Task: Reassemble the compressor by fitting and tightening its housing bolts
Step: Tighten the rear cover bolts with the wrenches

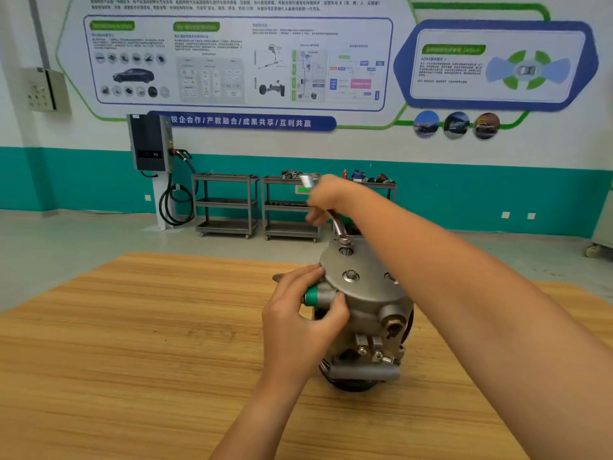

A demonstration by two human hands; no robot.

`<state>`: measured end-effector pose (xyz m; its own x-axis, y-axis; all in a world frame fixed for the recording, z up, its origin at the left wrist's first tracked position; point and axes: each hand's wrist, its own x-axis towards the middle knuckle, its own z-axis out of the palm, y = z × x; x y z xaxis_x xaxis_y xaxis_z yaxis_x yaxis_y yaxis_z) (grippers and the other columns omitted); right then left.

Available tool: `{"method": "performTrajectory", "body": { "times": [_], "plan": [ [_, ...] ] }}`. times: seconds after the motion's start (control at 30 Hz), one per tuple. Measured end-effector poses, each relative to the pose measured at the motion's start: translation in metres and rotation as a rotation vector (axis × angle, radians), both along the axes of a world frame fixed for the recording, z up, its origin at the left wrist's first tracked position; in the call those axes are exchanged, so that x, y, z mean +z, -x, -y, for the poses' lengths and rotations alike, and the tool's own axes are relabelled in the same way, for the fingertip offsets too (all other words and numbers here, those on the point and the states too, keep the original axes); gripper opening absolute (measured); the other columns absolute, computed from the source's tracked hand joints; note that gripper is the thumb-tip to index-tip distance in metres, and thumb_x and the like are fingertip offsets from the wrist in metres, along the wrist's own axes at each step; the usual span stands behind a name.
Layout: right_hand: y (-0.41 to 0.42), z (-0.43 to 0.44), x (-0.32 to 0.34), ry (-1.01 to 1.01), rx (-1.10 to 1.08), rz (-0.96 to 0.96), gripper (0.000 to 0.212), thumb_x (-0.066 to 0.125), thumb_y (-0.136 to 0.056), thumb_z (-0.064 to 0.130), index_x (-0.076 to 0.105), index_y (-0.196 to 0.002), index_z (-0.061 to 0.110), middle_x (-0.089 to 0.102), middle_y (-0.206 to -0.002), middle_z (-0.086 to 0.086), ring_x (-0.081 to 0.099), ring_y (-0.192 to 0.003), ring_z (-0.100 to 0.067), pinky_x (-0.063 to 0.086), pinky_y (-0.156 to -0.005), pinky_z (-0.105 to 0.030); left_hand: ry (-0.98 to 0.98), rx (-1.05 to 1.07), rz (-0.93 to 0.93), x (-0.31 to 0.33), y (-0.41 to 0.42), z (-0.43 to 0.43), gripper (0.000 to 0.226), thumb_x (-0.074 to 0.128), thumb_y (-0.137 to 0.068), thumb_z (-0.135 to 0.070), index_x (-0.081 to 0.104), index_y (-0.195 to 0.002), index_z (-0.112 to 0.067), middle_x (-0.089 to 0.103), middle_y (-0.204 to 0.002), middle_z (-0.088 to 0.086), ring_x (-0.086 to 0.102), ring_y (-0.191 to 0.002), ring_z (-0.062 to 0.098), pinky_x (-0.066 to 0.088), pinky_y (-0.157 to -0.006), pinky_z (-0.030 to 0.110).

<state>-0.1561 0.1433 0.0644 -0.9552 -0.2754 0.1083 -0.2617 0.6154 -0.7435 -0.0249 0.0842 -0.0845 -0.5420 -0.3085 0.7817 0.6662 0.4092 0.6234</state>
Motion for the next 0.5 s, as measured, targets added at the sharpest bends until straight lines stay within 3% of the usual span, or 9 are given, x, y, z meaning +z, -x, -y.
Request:
{"method": "performTrajectory", "body": {
  "times": [0.07,0.1,0.17,0.2,0.27,0.33,0.43,0.5],
  "plan": [
    [0.008,-0.039,-0.002,0.172,-0.062,0.113,0.027,0.049,-0.096,0.010,0.047,-0.121,-0.001,0.069,-0.086,-0.007,0.066,-0.101,-0.020,0.054,-0.067,-0.015,-0.006,-0.020,0.002,0.001,-0.001,0.001,0.035,0.068,-0.067,-0.018,0.063,-0.101,-0.025,0.060,-0.104,-0.019,0.055,-0.101,-0.011,0.040,-0.085,0.005],
    [0.009,-0.059,-0.004,0.295,-0.080,0.177,0.017,0.052,-0.094,0.010,0.054,-0.110,0.003,0.070,-0.079,-0.002,0.066,-0.099,-0.018,0.053,-0.077,-0.018,-0.023,-0.031,0.005,0.000,-0.001,0.002,0.035,0.070,-0.068,-0.017,0.062,-0.101,-0.027,0.060,-0.104,-0.019,0.055,-0.101,-0.010,0.041,-0.085,0.005],
    [0.008,-0.092,-0.011,0.620,-0.152,0.260,0.008,0.055,-0.090,0.006,0.058,-0.096,0.009,0.072,-0.073,0.002,0.069,-0.082,-0.013,0.036,-0.107,-0.035,-0.053,-0.040,0.018,-0.005,0.001,0.007,0.038,0.074,-0.072,-0.007,0.061,-0.099,-0.031,0.061,-0.103,-0.016,0.056,-0.099,-0.008,0.043,-0.084,0.007],
    [0.006,-0.105,-0.018,0.819,-0.177,0.267,0.010,0.052,-0.091,0.004,0.058,-0.097,0.010,0.072,-0.070,0.003,0.069,-0.072,-0.011,0.035,-0.108,-0.037,-0.064,-0.039,0.027,-0.007,0.002,0.010,0.041,0.074,-0.072,-0.003,0.060,-0.099,-0.032,0.061,-0.103,-0.016,0.056,-0.099,-0.008,0.044,-0.084,0.009],
    [-0.013,-0.121,-0.037,1.179,-0.155,0.170,0.022,0.044,-0.094,-0.001,0.053,-0.108,0.015,0.072,-0.068,0.003,0.069,-0.060,-0.008,0.053,-0.086,-0.029,-0.080,-0.032,0.025,-0.009,0.003,0.012,0.042,0.072,-0.073,0.000,0.061,-0.099,-0.030,0.061,-0.104,-0.015,0.056,-0.100,-0.007,0.045,-0.085,0.011],
    [-0.046,-0.126,-0.055,1.356,-0.094,0.011,0.029,0.042,-0.095,-0.002,0.055,-0.113,0.018,0.073,-0.078,0.001,0.068,-0.060,-0.009,0.056,-0.061,-0.023,-0.089,-0.015,0.004,-0.009,0.001,0.009,0.041,0.073,-0.072,0.003,0.062,-0.100,-0.025,0.061,-0.106,-0.015,0.055,-0.103,-0.008,0.043,-0.087,0.009],
    [-0.110,-0.120,-0.086,1.288,0.035,-0.256,0.036,0.043,-0.094,0.003,0.070,-0.094,0.026,0.073,-0.085,0.002,0.068,-0.071,-0.011,0.055,-0.066,-0.021,-0.092,-0.007,-0.016,-0.010,-0.001,0.005,0.042,0.073,-0.072,0.004,0.062,-0.103,-0.022,0.059,-0.113,-0.015,0.052,-0.109,-0.010,0.040,-0.091,0.007],
    [-0.155,-0.103,-0.109,0.890,0.159,-0.579,0.026,0.050,-0.089,0.016,0.071,-0.088,0.031,0.071,-0.086,0.008,0.067,-0.085,-0.008,0.052,-0.082,-0.021,-0.078,-0.013,-0.030,-0.012,-0.001,0.004,0.043,0.074,-0.071,0.003,0.062,-0.105,-0.020,0.060,-0.115,-0.013,0.052,-0.110,-0.008,0.041,-0.093,0.009]
  ]
}}
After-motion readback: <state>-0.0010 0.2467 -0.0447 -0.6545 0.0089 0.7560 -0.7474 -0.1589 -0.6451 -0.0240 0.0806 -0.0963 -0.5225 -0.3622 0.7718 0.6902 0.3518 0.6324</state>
